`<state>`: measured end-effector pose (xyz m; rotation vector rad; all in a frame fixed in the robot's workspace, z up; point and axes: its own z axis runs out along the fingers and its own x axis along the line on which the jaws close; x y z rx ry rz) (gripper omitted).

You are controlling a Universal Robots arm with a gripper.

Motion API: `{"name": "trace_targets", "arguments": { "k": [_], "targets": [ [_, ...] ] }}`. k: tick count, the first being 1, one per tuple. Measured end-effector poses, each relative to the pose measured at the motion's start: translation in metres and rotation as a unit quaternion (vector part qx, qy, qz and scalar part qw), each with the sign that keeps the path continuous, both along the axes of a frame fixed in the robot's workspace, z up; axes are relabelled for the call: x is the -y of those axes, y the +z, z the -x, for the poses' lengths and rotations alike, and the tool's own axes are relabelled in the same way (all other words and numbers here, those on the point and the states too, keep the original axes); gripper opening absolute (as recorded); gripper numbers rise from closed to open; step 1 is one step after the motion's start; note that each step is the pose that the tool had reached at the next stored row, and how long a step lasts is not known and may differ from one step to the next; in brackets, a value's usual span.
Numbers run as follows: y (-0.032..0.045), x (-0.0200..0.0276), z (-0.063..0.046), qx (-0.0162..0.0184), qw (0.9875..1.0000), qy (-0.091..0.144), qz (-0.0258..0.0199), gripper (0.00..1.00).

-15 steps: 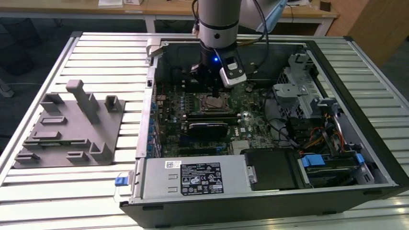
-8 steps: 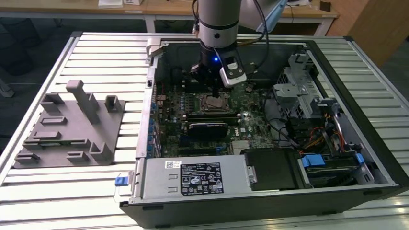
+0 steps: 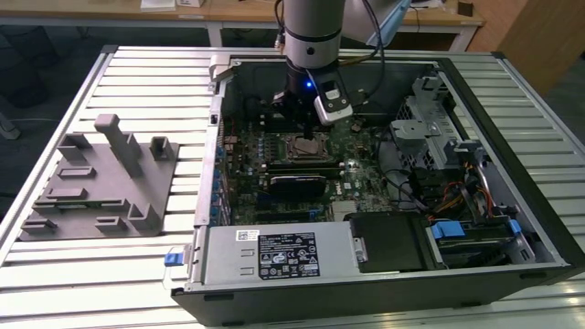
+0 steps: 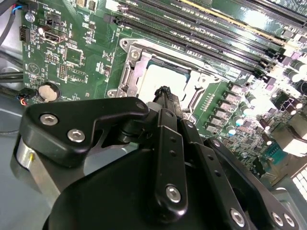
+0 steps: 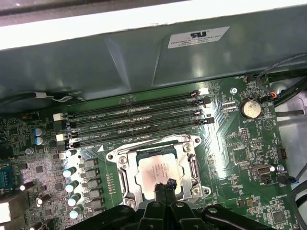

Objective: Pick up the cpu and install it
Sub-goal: 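Install the second cpu locking lever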

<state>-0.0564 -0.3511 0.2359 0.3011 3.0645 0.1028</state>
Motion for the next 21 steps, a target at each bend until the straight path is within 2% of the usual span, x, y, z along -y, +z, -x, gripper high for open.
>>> {"name": "trace_targets", "arguments": {
  "k": [10, 16, 21],
  "targets": [
    [0.015, -0.0001, 0.0, 0.0002, 1.0, 0.0, -0.0003, 0.11],
    [0.0155, 0.0002, 0.0, 0.0001, 1.0, 0.0, -0.0002, 0.11],
    [0.0154, 0.0037, 0.0, 0.0002, 1.0, 0.0, -0.0001, 0.11]
  ]
}}
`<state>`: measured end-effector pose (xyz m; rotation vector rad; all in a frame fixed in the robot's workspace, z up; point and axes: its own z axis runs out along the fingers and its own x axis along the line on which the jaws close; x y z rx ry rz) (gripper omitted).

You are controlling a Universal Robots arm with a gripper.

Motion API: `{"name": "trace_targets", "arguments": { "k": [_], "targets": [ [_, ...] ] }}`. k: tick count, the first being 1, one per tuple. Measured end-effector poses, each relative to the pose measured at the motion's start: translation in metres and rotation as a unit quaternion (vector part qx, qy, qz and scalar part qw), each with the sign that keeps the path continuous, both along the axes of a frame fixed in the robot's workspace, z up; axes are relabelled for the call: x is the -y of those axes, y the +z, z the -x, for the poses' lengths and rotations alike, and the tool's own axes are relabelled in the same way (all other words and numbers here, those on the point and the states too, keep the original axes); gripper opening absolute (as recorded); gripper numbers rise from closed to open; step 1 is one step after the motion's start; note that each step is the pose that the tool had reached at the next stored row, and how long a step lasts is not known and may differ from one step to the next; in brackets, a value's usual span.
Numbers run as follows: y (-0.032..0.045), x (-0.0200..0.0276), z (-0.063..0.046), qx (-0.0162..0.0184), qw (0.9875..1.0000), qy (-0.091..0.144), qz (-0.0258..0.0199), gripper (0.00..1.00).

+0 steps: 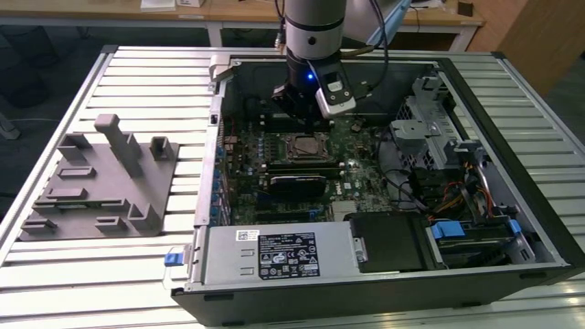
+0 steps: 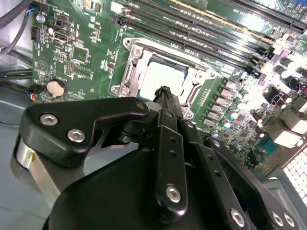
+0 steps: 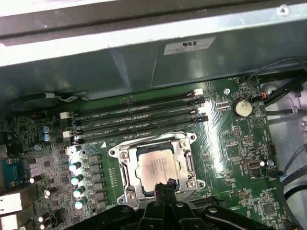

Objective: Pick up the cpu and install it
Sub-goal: 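Install the second cpu locking lever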

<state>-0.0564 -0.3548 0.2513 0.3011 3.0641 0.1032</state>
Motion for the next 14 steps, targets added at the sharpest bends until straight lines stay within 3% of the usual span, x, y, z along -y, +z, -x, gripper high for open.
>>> {"name": "trace_targets", "arguments": {
  "k": [14],
  "targets": [
    [0.0, 0.0111, 0.0, 0.0, 1.0, 0.0, 0.0016, 0.11]
  ]
}}
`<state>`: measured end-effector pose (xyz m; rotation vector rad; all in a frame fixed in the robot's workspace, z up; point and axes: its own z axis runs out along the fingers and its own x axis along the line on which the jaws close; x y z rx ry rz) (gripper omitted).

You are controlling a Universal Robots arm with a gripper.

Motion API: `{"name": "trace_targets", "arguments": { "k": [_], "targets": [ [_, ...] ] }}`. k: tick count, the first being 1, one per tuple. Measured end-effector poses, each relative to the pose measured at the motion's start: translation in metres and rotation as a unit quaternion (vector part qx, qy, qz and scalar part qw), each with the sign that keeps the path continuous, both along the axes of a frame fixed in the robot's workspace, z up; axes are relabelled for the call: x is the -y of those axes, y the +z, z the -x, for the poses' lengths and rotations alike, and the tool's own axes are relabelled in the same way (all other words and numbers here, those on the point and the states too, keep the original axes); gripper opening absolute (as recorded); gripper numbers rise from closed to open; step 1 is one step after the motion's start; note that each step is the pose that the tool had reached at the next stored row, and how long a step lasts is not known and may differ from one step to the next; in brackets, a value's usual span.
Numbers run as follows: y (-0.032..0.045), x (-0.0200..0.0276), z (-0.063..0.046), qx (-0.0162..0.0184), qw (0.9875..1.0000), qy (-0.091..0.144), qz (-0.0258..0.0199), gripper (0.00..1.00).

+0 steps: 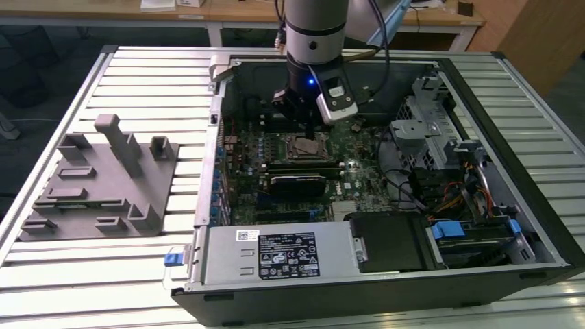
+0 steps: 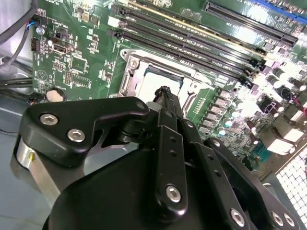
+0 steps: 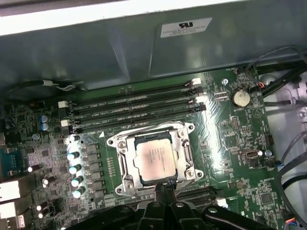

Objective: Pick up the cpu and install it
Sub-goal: 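Install the second cpu locking lever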

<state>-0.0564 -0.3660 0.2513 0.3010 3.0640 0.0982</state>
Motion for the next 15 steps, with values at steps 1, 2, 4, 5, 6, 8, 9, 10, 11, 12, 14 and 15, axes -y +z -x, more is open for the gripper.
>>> {"name": "trace_targets", "arguments": {
  "k": [1, 2, 4, 5, 6, 8, 9, 10, 11, 12, 14, 15],
  "targets": [
    [0.0, 0.0009, 0.0, 0.0, 1.0, 0.0, 0.0, 0.11],
    [-0.0001, 0.0018, 0.0, 0.0, 1.0, 0.0, 0.0, 0.11],
    [-0.0002, 0.004, 0.0, 0.0, 1.0, 0.0, 0.0, 0.11],
    [-0.0003, 0.005, 0.0, 0.0, 1.0, 0.0, 0.0, 0.11],
    [-0.0005, 0.0062, 0.0, 0.0, 1.0, 0.0, 0.0, 0.11],
    [-0.0011, 0.0087, 0.0, 0.0, 1.0, 0.0, 0.0, 0.11],
    [-0.0015, 0.01, 0.0, 0.0, 1.0, 0.0, 0.0, 0.11],
    [-0.0022, 0.0115, 0.0, 0.0, 1.0, 0.0, 0.0, 0.11],
    [-0.0031, 0.0128, 0.0, 0.0, 1.0, 0.001, 0.0, 0.11],
    [-0.0041, 0.0141, 0.0, 0.0, 1.0, 0.001, 0.0, 0.11],
    [-0.0062, 0.0163, 0.0, -0.0001, 1.0, 0.003, 0.0001, 0.11],
    [-0.0069, 0.0171, 0.001, -0.0004, 1.0, 0.005, 0.0001, 0.11]
  ]
}}
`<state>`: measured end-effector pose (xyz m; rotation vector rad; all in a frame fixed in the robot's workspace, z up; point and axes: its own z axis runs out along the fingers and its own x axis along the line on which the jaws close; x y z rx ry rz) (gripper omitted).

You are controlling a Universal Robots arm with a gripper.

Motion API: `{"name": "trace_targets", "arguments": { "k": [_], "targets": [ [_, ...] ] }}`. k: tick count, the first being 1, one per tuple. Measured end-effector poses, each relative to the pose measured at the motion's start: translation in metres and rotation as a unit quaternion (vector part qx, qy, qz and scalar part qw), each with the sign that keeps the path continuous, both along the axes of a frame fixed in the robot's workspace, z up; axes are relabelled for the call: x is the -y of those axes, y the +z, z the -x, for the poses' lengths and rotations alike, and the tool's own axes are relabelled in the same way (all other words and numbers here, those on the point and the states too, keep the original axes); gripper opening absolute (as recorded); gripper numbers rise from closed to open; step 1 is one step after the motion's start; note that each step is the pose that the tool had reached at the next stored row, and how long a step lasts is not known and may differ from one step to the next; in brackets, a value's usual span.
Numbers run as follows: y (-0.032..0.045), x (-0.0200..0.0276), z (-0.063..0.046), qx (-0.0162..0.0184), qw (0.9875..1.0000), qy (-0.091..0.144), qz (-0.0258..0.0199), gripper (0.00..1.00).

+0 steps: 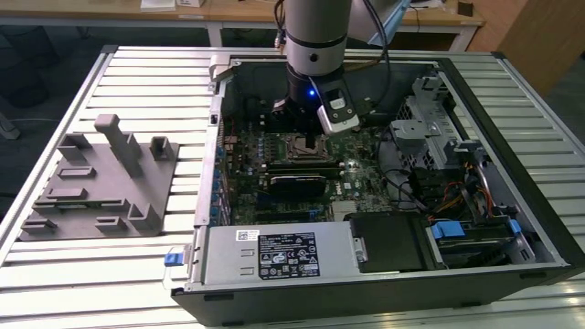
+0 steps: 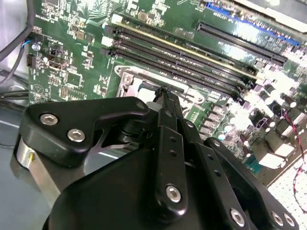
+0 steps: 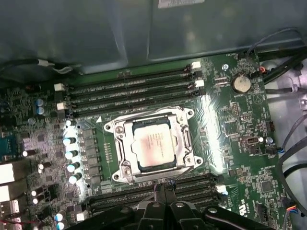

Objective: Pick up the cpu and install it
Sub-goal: 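Install the second cpu locking lever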

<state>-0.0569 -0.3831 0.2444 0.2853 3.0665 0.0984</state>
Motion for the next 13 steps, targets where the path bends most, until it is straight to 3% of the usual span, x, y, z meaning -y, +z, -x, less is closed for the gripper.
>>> {"name": "trace_targets", "arguments": {
  "k": [13],
  "targets": [
    [-0.0085, 0.0031, 0.0083, -0.0001, 0.9993, 0.038, 0.0, 0.11]
  ]
}}
